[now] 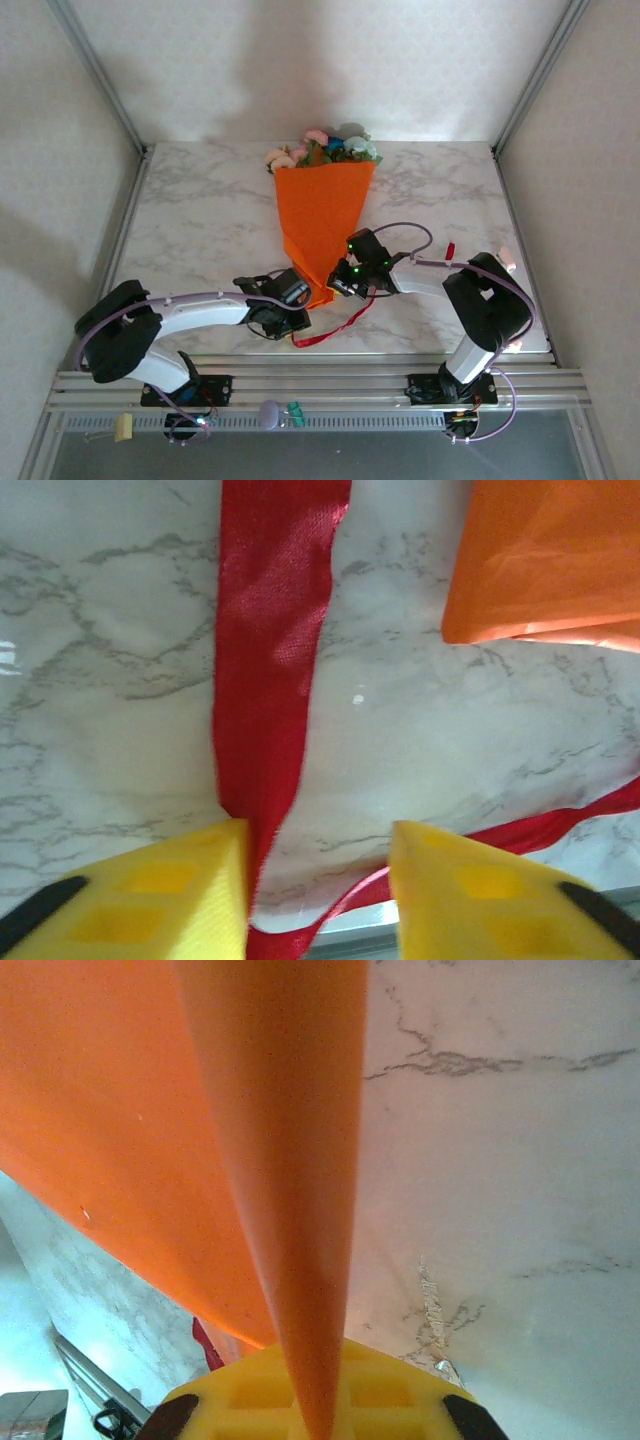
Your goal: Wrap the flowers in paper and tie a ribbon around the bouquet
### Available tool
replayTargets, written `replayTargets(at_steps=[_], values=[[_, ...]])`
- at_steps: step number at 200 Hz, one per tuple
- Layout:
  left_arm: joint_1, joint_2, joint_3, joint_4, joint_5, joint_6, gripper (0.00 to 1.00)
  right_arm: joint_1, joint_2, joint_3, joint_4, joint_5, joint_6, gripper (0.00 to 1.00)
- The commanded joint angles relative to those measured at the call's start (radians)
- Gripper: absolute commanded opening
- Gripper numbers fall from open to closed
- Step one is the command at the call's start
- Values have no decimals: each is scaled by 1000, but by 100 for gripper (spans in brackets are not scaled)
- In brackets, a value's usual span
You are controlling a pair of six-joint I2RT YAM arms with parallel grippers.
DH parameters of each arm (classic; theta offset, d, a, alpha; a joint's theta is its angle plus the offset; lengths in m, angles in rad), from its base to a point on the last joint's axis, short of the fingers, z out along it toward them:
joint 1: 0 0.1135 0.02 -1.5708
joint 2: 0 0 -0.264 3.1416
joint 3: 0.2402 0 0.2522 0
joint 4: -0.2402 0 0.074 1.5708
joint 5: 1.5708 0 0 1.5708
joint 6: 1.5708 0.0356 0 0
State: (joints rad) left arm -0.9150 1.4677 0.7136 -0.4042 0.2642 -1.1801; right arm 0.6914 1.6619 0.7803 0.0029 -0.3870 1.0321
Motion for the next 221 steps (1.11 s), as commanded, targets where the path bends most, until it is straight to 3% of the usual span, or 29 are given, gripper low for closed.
replayTargets(at_steps=[1,11,22,58,147,175,208,221], values=[[-8,51,-10,18,-7,1,23,-13,-16,27,8,14,-12,0],[-8,69,-8,28,-7,2,9,-14,-21,31,3,14,-10,0],[5,78,-5,30,-22,2,0,-16,-28,47,-16,17,-11,0],[168,33,-32,56,-78,21,0,-26,-52,114,-122,30,-18,0],[803,85,189,50,-124,260,0,-52,-107,213,-252,12,25,0],[902,169,355,28,-105,291,0,-51,-158,142,-248,27,22,0],[947,187,431,5,-113,286,0,-53,-185,39,-186,36,16,0],[939,170,429,-14,-113,279,29,-53,-179,19,-165,38,13,0]])
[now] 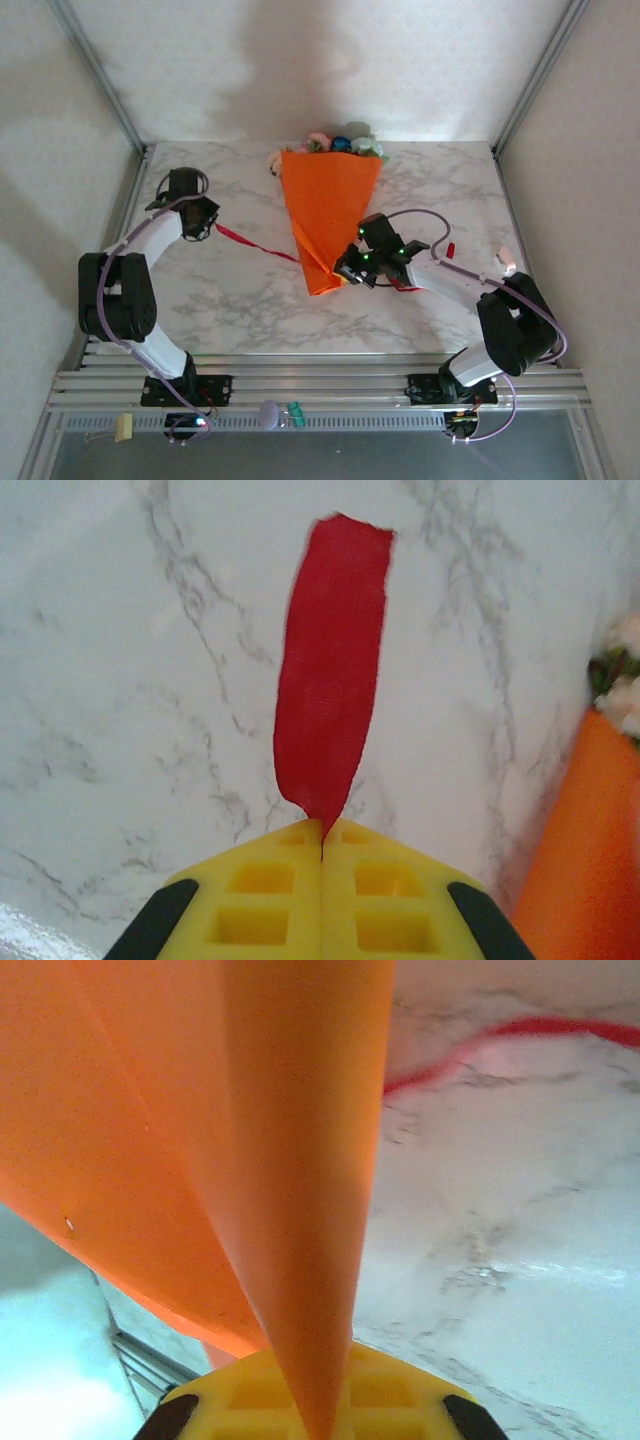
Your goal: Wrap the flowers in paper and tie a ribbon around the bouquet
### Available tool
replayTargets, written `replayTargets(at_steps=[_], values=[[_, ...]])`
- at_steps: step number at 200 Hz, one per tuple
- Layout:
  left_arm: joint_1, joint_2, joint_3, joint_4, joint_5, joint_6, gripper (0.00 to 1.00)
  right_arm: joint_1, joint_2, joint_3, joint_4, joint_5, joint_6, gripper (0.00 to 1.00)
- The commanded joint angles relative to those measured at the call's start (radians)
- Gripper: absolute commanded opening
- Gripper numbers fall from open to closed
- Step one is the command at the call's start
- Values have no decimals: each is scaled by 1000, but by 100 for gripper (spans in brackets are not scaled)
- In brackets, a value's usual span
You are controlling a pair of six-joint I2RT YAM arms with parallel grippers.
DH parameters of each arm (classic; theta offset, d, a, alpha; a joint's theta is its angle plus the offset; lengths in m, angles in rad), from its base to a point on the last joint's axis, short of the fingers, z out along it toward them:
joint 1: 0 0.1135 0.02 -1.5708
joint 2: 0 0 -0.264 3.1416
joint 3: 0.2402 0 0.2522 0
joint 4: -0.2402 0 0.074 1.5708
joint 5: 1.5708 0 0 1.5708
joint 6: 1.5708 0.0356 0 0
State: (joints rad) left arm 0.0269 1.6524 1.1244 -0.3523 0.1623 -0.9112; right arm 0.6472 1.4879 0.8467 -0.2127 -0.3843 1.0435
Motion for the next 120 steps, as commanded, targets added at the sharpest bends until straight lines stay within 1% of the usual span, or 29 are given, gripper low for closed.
replayTargets(at_steps=[1,22,27,31,41,60,72,80,95,108,120], values=[[-3,-17,18,-68,-12,8,31,-9,-4,-48,52,35,1,0],[-55,-108,0,-146,-82,-13,58,-12,-5,-66,67,41,0,0],[-65,-137,-14,-163,-91,-27,63,-12,-6,-67,67,42,-2,0],[-69,-160,-28,-170,-88,-38,65,-13,-6,-67,67,42,-3,0],[-76,-214,-68,-196,-77,-60,66,-14,-6,-67,67,43,-8,0],[-88,-300,-80,-292,-98,-72,70,-15,-1,-62,63,41,-18,0],[-120,-348,-112,-284,-48,-113,69,-17,6,-61,75,36,-23,0],[-157,-360,-148,-249,11,-166,68,-16,10,-55,72,34,-33,0],[-283,-332,-216,-125,100,-293,68,-19,17,-42,55,38,-50,0],[-377,-268,-248,-2,123,-401,68,-26,15,-38,48,41,-59,0],[-426,-198,-242,82,109,-475,68,-34,8,-37,39,44,-64,0]])
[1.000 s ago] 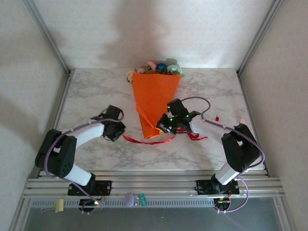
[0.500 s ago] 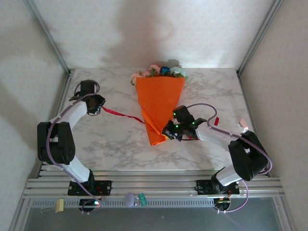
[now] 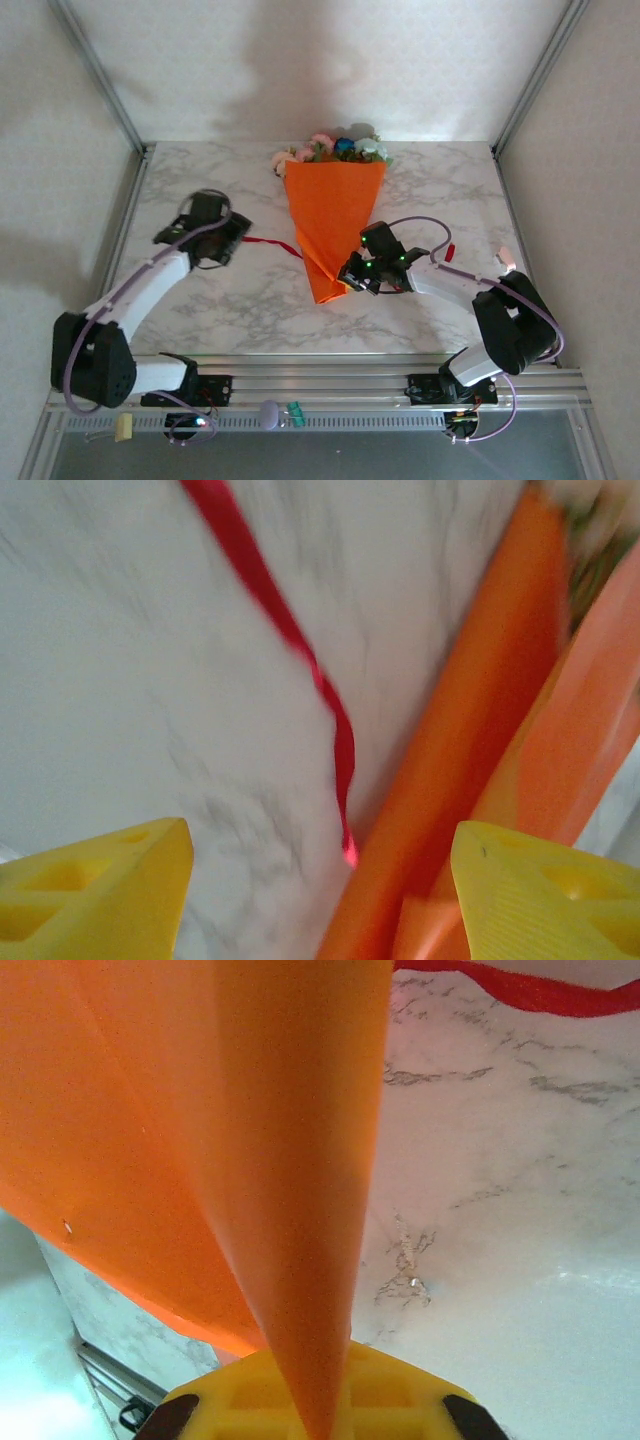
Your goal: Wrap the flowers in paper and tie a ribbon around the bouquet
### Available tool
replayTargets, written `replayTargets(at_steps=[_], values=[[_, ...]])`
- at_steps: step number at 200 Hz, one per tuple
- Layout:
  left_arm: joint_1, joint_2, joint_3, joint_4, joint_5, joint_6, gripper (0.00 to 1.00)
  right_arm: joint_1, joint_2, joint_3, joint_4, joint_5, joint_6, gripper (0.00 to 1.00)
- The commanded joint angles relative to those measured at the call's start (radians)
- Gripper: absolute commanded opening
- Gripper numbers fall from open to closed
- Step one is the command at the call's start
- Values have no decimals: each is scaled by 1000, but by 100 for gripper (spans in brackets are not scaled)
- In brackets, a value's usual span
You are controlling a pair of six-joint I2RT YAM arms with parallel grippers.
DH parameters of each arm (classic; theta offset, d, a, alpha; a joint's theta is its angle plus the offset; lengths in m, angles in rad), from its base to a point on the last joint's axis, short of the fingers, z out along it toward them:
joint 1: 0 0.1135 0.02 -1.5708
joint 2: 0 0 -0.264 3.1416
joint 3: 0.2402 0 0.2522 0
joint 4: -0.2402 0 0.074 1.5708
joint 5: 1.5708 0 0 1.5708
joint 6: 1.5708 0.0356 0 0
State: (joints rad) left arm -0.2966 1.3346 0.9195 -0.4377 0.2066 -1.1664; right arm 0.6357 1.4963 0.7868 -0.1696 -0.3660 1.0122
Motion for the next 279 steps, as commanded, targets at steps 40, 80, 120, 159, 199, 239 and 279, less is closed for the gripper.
replayTargets(at_steps=[40,80,120,159,199,239,279], values=[[-136,377,120,216,11,-283,66,-39,-22,20,-15,24,-46,0],[-137,524,183,252,-3,-312,62,-43,-26,14,-3,22,-41,0],[-132,597,141,323,43,-339,28,-45,-34,9,-2,21,-35,0],[-53,523,89,385,35,-312,0,-45,-56,4,-13,21,-30,0],[83,312,-2,397,30,-287,0,-33,-66,-28,15,13,4,0],[186,195,-113,500,118,-305,0,21,-16,-32,63,15,54,0],[197,179,-173,612,162,-347,0,102,56,-21,122,15,111,0]])
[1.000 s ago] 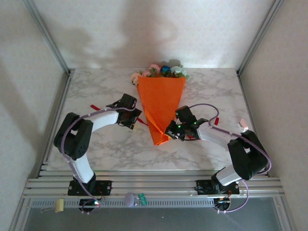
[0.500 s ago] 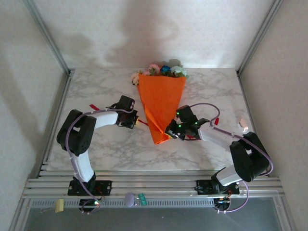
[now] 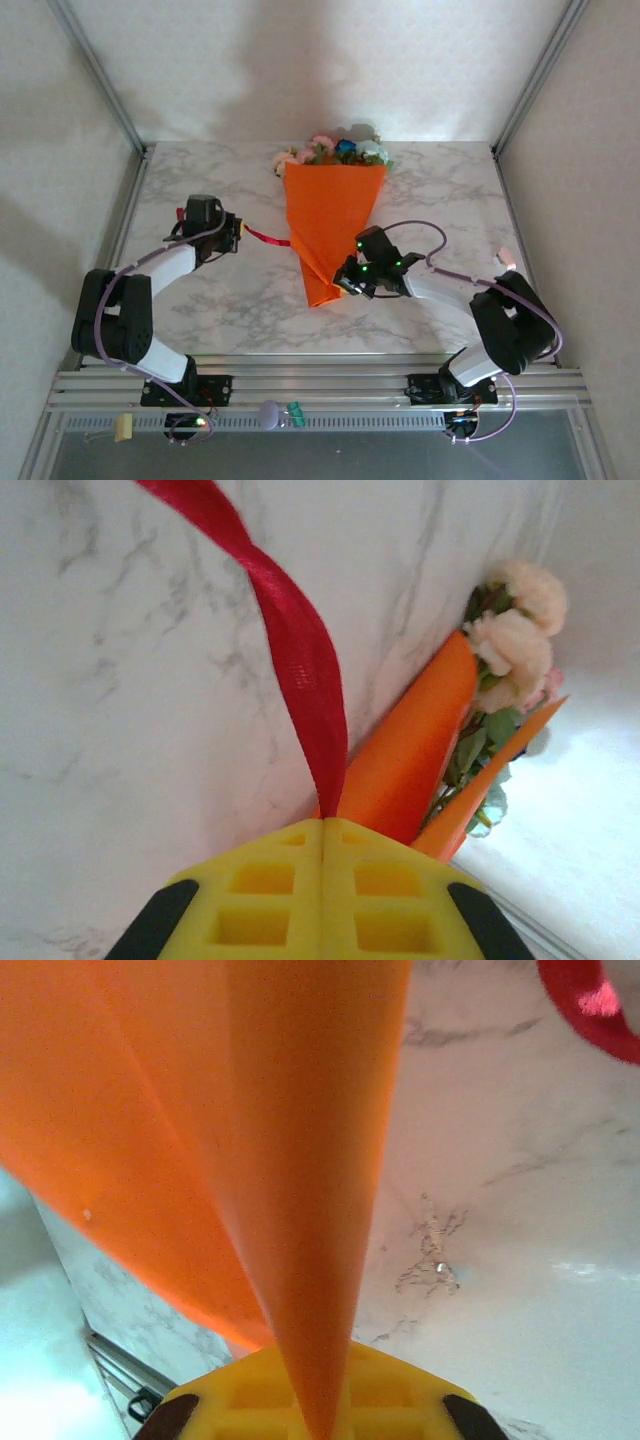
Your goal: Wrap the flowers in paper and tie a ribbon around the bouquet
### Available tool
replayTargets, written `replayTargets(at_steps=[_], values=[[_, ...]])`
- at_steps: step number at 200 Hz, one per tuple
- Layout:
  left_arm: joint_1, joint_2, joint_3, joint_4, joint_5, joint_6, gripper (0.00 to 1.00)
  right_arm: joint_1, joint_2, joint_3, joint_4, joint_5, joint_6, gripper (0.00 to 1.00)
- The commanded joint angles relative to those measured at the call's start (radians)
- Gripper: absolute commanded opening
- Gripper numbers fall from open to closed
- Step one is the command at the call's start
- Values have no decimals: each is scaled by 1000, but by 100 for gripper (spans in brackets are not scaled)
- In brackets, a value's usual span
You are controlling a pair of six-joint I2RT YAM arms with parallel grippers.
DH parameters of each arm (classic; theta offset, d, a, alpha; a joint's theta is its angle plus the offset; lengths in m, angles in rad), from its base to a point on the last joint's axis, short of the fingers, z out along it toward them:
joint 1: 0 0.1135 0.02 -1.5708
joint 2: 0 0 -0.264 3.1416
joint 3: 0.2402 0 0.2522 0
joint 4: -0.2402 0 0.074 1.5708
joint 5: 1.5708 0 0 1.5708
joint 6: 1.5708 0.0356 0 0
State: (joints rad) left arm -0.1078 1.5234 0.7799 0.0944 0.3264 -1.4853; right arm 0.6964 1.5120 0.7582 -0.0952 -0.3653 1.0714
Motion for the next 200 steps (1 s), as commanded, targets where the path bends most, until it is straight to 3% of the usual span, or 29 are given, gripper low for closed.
replayTargets(at_steps=[1,47,66,93,104,117,135,163,187,200], values=[[9,-9,-33,82,44,-29,0,43,42,8,48,14,53,0],[30,107,45,158,84,-24,0,92,126,12,45,-2,70,0],[30,129,89,133,83,-15,0,87,176,46,-40,-16,41,0],[30,114,106,73,69,15,0,70,134,148,-293,75,-57,44],[31,103,99,63,65,21,0,62,77,180,-378,136,-103,53],[33,96,87,61,64,22,0,42,2,205,-469,204,-145,58],[34,93,76,65,65,22,0,-42,-94,185,-563,258,-171,59],[34,93,78,56,72,31,0,-201,-207,78,-576,253,-154,47],[36,83,78,42,70,42,0,-235,-145,88,-510,190,-125,43],[36,80,72,44,71,43,0,-225,-62,157,-487,184,-172,32]])
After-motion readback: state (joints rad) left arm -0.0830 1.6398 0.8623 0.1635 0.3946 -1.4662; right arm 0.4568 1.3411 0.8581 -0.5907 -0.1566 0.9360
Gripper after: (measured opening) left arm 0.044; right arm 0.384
